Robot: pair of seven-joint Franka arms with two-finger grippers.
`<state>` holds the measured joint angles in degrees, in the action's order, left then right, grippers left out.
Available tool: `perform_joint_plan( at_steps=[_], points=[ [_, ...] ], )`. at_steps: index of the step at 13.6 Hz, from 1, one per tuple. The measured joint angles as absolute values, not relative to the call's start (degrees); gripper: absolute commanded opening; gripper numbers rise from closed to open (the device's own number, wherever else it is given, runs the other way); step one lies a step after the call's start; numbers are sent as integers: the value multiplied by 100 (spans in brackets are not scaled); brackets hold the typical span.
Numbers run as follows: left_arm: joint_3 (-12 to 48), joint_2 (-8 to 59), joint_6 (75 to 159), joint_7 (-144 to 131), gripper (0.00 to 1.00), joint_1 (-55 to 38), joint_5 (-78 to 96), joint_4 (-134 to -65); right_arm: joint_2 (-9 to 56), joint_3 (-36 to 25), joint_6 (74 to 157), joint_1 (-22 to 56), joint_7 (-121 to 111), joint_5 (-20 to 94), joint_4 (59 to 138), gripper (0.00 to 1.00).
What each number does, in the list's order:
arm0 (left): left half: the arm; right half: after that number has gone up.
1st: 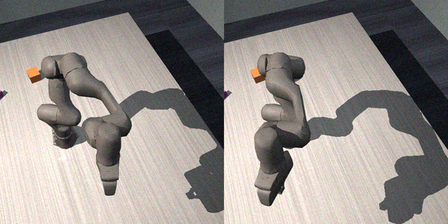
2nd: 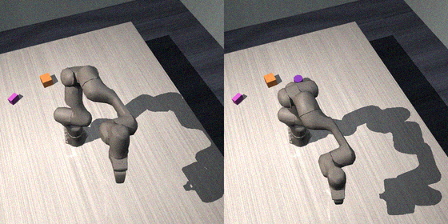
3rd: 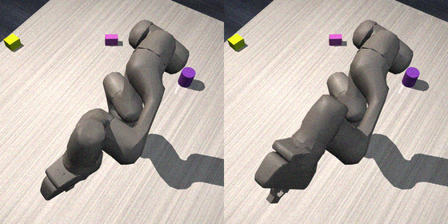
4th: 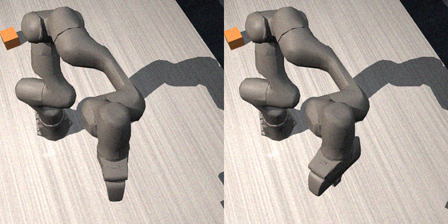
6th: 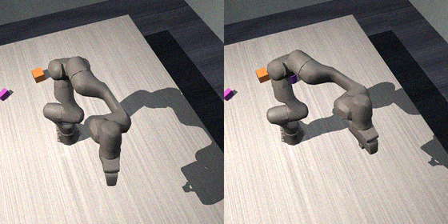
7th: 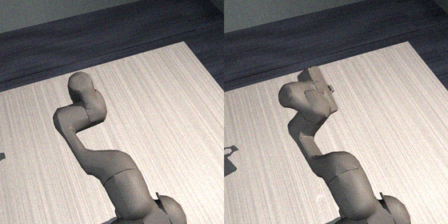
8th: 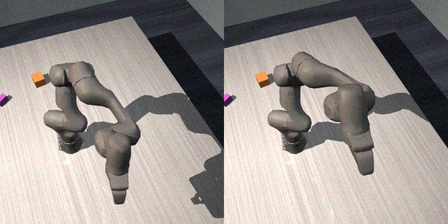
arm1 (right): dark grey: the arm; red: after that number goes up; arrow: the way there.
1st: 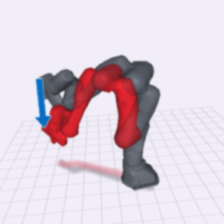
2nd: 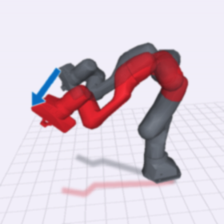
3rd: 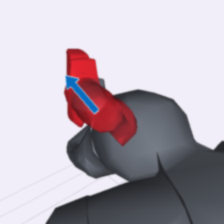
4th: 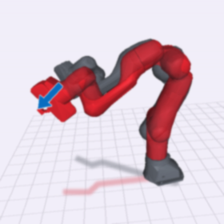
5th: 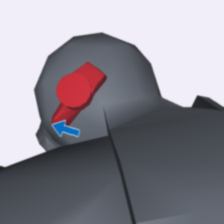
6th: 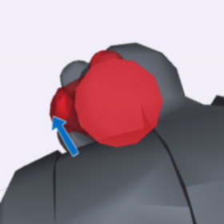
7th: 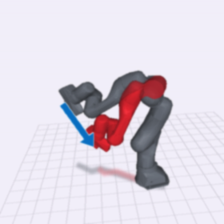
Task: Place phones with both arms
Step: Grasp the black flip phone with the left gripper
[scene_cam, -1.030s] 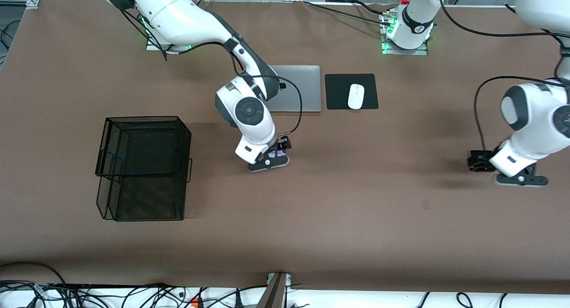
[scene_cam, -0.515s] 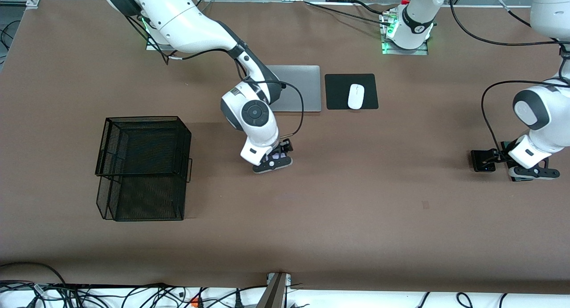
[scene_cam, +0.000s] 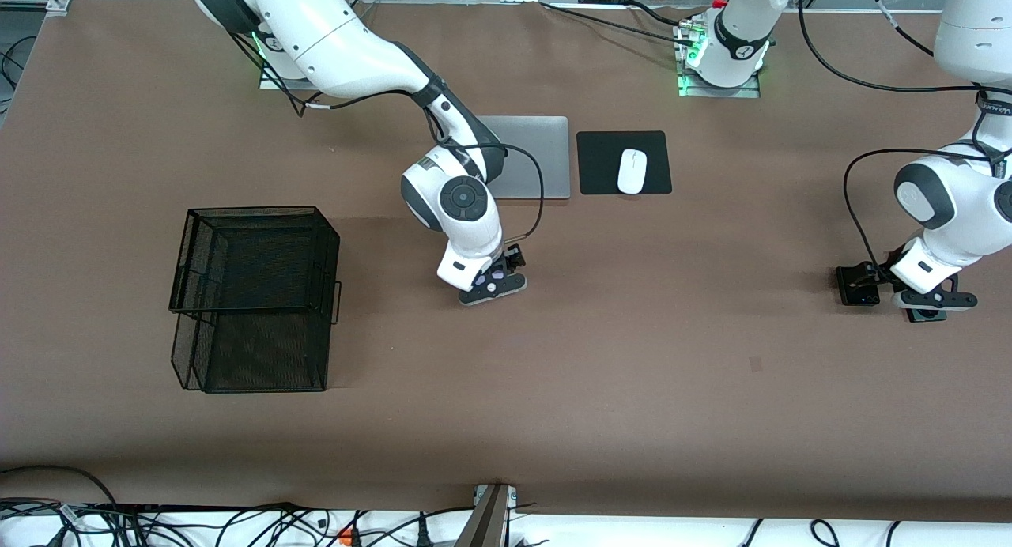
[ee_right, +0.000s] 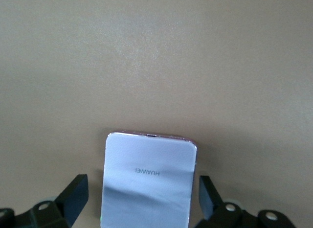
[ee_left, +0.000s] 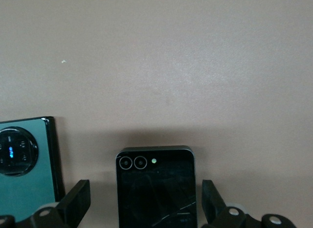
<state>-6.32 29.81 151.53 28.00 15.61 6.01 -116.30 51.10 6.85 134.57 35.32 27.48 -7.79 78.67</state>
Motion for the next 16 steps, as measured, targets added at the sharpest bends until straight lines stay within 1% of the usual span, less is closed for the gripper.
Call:
perform_joint_plan(
  at_steps=[4, 10, 11, 12, 13, 15, 16],
  points=[
    [-284, 3023, 15446, 2802, 100, 1935, 601, -11819, 5222, 684, 13696, 3539, 2748, -875, 7872, 100],
    [-269, 3146, 15786, 2796, 100, 2009, 704, -12022, 5296, 678, 13766, 3539, 2748, -1026, 7872, 100],
    [-263, 3147, 15834, 2796, 100, 2020, 774, -12060, 5296, 678, 13768, 3539, 2748, -1030, 7872, 97],
    [-259, 3147, 15871, 2798, 100, 2027, 823, -12092, 5296, 676, 13770, 3542, 2748, -1035, 7872, 66],
    [-248, 3147, 15897, 2798, 100, 2036, 838, -12117, 5296, 661, 13773, 3552, 2748, -1046, 7872, 38],
    [-172, 3156, 15931, 2793, 73, 2050, 944, -12142, 5293, 617, 13790, 3570, 2749, -1060, 7866, 8],
    [-156, 3150, 15952, 2793, 59, 2052, 991, -12142, 5293, 593, 13798, 3573, 2749, -1061, 7861, 0]
  ],
)
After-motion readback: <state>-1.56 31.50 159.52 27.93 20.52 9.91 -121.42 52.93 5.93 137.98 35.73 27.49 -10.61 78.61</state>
